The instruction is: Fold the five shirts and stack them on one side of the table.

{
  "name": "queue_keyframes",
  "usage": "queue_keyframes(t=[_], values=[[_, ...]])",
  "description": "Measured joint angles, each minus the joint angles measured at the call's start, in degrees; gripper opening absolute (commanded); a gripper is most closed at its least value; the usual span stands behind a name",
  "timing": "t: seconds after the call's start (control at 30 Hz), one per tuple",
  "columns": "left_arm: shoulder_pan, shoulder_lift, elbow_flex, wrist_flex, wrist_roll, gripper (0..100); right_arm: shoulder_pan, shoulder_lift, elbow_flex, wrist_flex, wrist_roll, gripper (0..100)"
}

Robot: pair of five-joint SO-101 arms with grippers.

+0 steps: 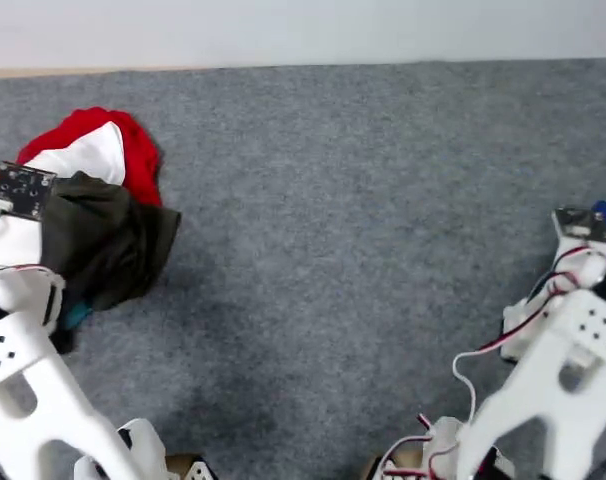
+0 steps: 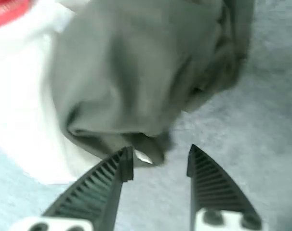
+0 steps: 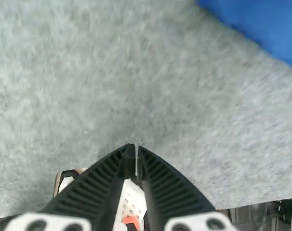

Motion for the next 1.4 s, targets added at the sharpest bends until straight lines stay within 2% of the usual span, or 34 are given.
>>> queue_keyframes(t=[0.1, 0.27, 0.57, 0.63, 0.73, 0.77, 1.0, 1.13, 1.4], values=[[-0.6, 3.1, 0.0, -4.2, -2.2, 22, 0.0, -3.0, 2.3, 0.0, 0.0, 1.0], [-0.7, 9.2, -4.3, -5.5, -3.2, 25, 0.0, -6.9, 2.9, 0.0, 0.0, 1.0], [-0.7, 20.4, -10.0, -13.0, -8.0, 25, 0.0, -9.5, 3.2, 0.0, 0.0, 1.0], [-0.7, 24.1, -10.0, -14.7, -8.0, 21, 0.0, -9.5, 4.5, 0.0, 0.0, 1.0], [-0.4, 28.5, -10.3, -16.3, -6.9, 7, 0.0, -9.5, 6.2, 0.0, 0.0, 1.0], [0.1, 28.7, -10.7, -16.2, -6.4, 1, 0.0, -9.5, 6.2, 0.0, 0.0, 1.0], [8.7, 22.3, -18.5, -4.1, -5.4, 0, 0.0, -9.5, 6.2, 0.0, 0.0, 1.0], [17.4, 14.0, -22.8, -2.6, 1.0, 0, 0.0, -9.5, 6.2, 0.0, 0.0, 1.0], [35.8, 5.2, -28.5, -8.7, 23.2, 0, 0.0, -9.5, 6.2, 0.0, 0.2, 1.0]])
